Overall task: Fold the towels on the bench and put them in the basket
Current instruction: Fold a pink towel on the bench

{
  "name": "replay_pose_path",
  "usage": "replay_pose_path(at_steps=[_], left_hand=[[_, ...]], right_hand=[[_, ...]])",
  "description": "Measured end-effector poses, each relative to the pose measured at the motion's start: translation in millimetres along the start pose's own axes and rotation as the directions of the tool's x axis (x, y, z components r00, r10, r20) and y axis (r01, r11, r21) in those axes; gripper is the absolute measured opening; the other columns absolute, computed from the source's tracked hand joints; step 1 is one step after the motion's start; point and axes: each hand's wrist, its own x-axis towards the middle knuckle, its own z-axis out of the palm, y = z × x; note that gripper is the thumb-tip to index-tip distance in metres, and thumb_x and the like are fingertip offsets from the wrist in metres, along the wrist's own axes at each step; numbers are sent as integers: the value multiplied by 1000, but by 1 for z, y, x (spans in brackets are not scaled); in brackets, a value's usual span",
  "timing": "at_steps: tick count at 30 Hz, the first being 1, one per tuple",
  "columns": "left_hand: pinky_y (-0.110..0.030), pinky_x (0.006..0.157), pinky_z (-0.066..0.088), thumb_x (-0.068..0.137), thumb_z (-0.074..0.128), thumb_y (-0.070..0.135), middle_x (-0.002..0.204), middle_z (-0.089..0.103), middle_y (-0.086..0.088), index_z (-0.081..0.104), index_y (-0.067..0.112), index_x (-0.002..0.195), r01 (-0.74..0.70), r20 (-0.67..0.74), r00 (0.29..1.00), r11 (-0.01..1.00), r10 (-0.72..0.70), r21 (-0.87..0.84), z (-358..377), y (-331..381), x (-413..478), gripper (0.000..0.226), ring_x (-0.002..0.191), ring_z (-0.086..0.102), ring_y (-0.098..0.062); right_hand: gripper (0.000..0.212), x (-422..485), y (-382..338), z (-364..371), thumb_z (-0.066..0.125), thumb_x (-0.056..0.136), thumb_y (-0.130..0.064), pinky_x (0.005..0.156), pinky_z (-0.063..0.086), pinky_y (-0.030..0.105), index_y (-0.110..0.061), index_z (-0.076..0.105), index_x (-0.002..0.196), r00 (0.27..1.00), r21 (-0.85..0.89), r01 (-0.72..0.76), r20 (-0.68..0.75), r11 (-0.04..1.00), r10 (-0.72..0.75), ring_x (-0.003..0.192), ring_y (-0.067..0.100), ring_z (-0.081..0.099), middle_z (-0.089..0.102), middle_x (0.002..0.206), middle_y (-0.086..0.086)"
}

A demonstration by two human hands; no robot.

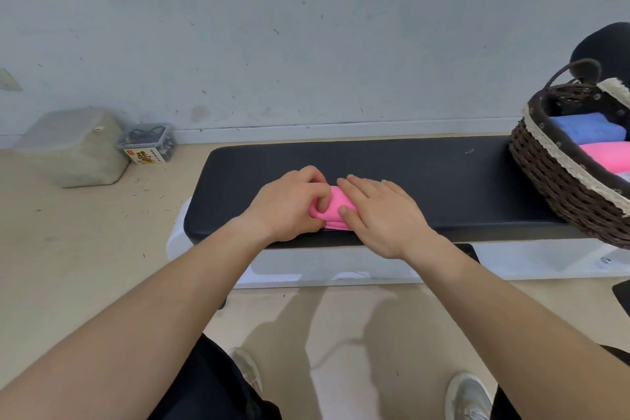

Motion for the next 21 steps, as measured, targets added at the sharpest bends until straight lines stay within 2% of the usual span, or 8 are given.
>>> replay_pose_path(at_steps=[3,5,7,10,13,16,19,21], left_hand=[[-30,69,43,76,68,49,114,48,21,52,32,73,12,9,1000,998,-13,61,-4,0,1,24,98,42,-10],[-30,72,42,78,61,56,106,51,21,54,33,64,68,4,998,998,-68,-10,-9,3,7,28,96,42,-10],[-32,77,43,87,53,52,98,55,16,56,33,63,142,-93,984,981,-154,-131,-9,10,16,31,94,46,-13],[-39,82,48,97,45,40,100,60,7,64,28,91,262,-229,928,952,-294,-160,3,26,36,24,96,53,-18],[-41,89,45,102,33,40,116,61,2,61,24,113,325,-160,932,945,-327,-39,24,33,54,34,104,56,-21],[-43,94,44,104,26,43,129,56,-1,59,22,123,367,-68,926,927,-372,-70,40,26,60,44,114,54,-24],[-42,98,43,104,25,40,138,51,0,58,24,128,363,-93,925,928,-370,-79,47,23,60,44,119,51,-23],[-41,101,41,105,25,39,140,51,1,57,25,130,352,-125,927,935,-354,-34,51,23,59,44,123,50,-23]], right_hand=[[61,-4,2,6,17,103,-52,120,19,41,-25,18,158,1000,-29,5,13,1000,-5,148,19,27,25,163,-2],[63,-6,2,9,12,102,-52,119,22,43,-22,21,157,1000,-69,20,-7,997,-21,146,22,30,29,161,1],[66,-6,0,11,10,100,-52,118,24,44,-19,25,156,1000,-88,24,-17,996,-26,144,24,33,34,159,3],[64,-6,-1,12,12,101,-50,119,23,45,-17,28,154,999,-90,27,-15,996,-29,144,25,33,36,157,3],[61,-6,-2,11,19,104,-48,121,19,43,-15,29,154,999,-51,23,-28,998,-24,146,23,29,35,158,2],[57,-7,-1,9,27,104,-41,121,14,36,-12,31,153,999,55,-26,-45,998,29,145,20,30,36,157,3],[51,-7,4,5,31,104,-29,119,17,30,-10,36,151,984,242,-166,-24,956,177,143,19,32,38,156,4],[48,-4,5,2,29,104,-28,117,24,34,-10,46,144,975,265,-215,-5,940,224,138,22,41,47,149,4]])
